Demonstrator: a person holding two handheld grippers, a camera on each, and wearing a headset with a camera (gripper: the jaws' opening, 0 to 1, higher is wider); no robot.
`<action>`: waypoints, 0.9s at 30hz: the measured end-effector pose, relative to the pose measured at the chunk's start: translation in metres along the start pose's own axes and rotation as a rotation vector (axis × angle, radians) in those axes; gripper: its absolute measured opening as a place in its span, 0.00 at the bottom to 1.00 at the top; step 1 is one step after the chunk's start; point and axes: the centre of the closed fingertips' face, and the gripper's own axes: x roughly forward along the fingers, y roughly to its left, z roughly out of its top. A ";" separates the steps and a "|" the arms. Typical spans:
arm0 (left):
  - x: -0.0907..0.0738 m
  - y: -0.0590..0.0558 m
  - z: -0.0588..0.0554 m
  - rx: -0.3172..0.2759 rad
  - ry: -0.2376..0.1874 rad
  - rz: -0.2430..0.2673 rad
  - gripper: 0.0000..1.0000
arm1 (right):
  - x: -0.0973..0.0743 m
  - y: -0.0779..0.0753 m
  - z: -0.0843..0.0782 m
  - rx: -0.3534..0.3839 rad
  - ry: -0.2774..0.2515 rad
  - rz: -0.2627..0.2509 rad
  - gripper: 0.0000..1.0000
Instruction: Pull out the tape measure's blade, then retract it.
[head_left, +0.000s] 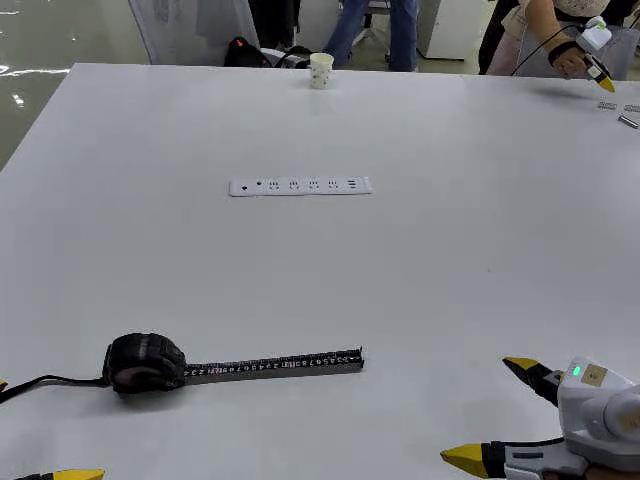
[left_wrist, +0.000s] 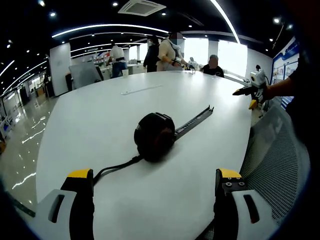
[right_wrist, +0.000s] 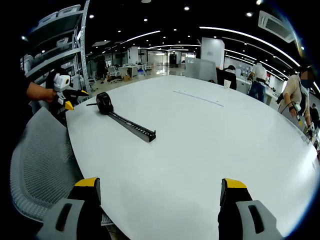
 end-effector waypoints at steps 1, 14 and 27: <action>0.000 0.000 0.000 -0.001 -0.001 0.001 0.99 | 0.000 0.000 0.000 0.003 0.001 0.002 0.99; 0.000 0.004 0.003 -0.006 0.008 0.008 0.99 | 0.001 0.006 -0.003 0.009 0.016 0.019 0.99; 0.008 0.008 -0.004 -0.015 0.061 0.042 0.99 | 0.004 0.006 -0.007 0.000 0.044 0.025 0.99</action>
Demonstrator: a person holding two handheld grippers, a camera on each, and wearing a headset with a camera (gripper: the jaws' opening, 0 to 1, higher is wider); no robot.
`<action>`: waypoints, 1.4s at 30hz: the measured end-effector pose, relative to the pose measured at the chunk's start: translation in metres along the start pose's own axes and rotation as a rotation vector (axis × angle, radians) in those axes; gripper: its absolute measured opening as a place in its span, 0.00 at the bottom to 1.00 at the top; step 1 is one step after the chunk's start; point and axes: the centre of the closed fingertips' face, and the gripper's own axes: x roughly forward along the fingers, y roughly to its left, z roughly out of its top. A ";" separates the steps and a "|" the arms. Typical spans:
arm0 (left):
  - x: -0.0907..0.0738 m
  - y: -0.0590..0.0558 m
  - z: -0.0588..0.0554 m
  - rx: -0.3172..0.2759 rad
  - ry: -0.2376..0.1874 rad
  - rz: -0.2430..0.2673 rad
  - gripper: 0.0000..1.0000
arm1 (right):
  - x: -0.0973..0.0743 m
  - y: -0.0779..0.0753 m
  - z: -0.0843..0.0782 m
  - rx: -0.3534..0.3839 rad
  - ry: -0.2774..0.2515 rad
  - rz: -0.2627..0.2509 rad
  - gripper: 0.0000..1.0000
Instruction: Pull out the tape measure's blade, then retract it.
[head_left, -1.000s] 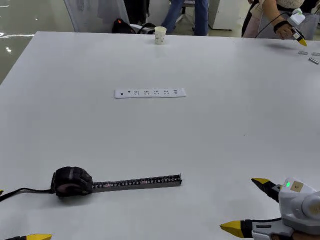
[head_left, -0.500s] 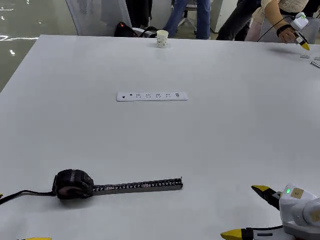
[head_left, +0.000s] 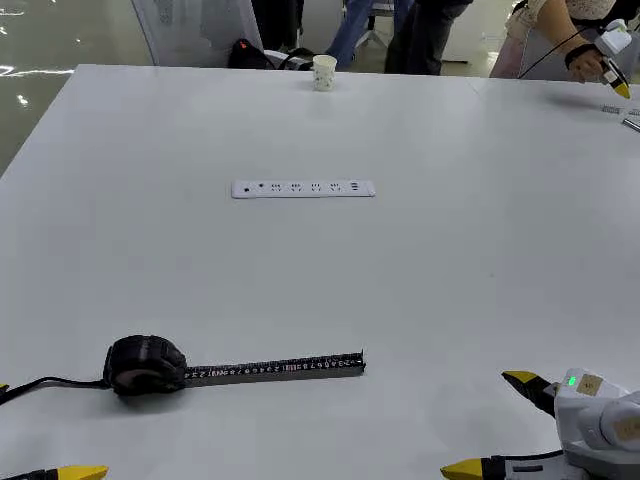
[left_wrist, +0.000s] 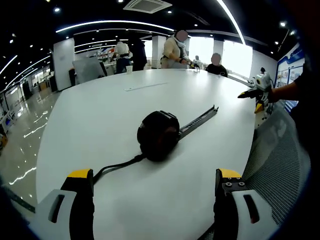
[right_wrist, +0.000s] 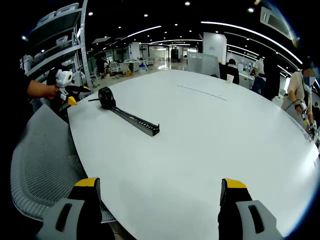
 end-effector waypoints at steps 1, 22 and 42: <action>0.001 0.002 -0.005 0.006 0.035 0.011 0.99 | 0.000 0.000 0.001 -0.006 -0.001 0.001 0.99; 0.023 -0.019 0.033 -0.095 -0.003 -0.030 0.99 | 0.016 -0.023 0.052 -0.158 0.089 0.097 0.99; 0.053 -0.034 0.055 -0.142 -0.030 -0.014 0.99 | 0.042 -0.028 0.079 -0.324 0.221 0.221 0.99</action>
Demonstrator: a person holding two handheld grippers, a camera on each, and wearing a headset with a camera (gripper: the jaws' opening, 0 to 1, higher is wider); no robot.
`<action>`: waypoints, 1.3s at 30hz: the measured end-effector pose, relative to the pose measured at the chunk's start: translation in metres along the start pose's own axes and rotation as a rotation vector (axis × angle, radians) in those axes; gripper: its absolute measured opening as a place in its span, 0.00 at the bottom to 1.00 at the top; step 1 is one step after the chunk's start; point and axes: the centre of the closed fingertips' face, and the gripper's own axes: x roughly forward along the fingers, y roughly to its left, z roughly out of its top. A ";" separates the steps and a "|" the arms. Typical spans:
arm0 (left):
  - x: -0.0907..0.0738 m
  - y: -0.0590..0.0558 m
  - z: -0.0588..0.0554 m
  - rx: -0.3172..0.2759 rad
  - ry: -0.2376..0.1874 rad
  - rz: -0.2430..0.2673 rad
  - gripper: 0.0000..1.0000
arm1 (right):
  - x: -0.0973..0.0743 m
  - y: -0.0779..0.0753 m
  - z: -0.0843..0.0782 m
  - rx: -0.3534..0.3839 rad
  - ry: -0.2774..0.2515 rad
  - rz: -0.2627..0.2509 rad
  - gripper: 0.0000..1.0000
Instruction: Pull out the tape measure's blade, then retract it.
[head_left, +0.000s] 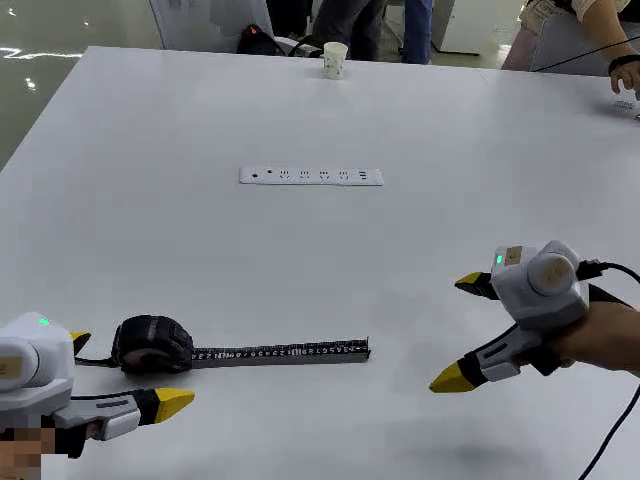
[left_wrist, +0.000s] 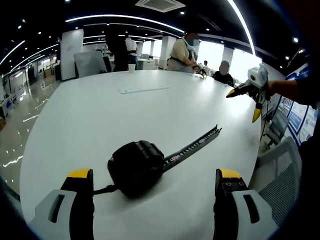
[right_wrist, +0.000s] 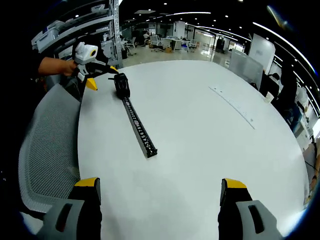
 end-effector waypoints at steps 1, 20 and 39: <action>0.002 0.003 0.003 -0.012 -0.013 0.024 0.99 | 0.002 -0.001 0.001 -0.004 0.007 0.006 0.99; 0.025 0.011 0.024 -0.147 -0.092 0.169 0.99 | 0.039 -0.002 0.027 -0.128 0.089 0.102 0.99; 0.044 0.025 0.019 -0.144 -0.203 0.277 0.99 | 0.082 0.007 0.026 -0.233 0.154 0.186 0.99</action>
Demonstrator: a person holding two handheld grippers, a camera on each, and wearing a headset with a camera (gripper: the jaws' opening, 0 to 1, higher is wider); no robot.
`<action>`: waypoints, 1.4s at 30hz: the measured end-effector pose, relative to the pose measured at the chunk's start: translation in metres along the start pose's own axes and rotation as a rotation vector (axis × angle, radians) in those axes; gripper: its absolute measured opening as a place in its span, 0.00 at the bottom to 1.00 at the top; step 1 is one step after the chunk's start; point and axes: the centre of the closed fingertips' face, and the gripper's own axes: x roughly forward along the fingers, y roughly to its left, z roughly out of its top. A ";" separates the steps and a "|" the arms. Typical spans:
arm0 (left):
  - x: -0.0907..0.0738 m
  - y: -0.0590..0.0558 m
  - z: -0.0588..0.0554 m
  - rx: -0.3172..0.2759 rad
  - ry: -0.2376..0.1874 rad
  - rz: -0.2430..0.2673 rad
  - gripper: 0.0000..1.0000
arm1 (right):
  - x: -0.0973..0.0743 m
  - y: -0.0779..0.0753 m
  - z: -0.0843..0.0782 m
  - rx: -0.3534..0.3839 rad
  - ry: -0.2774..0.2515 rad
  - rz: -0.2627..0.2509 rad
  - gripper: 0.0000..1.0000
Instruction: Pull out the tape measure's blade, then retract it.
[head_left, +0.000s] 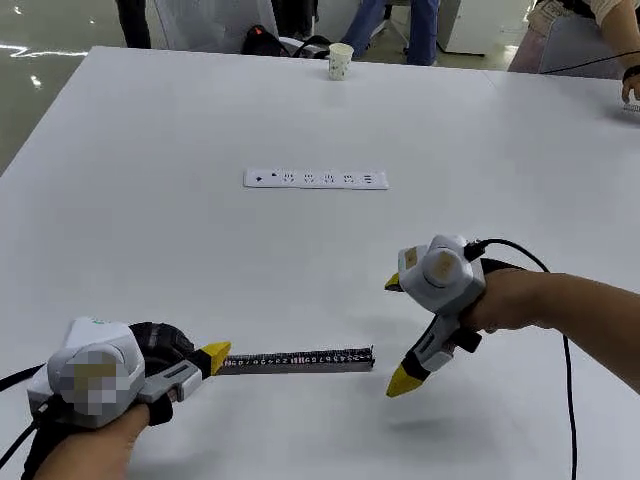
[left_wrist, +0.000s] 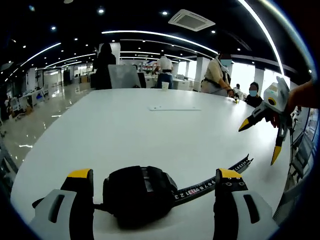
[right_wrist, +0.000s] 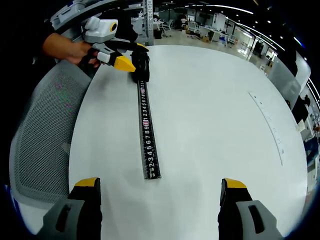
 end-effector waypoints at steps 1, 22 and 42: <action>0.000 -0.001 -0.002 -0.004 -0.001 -0.001 0.99 | 0.002 0.000 0.000 -0.003 0.001 0.001 0.99; 0.004 0.003 -0.003 -0.003 -0.033 0.072 0.99 | 0.020 0.004 -0.002 -0.071 0.021 0.029 0.45; 0.004 0.009 -0.002 -0.032 -0.037 0.091 0.99 | 0.031 0.012 -0.007 -0.103 0.077 0.069 0.22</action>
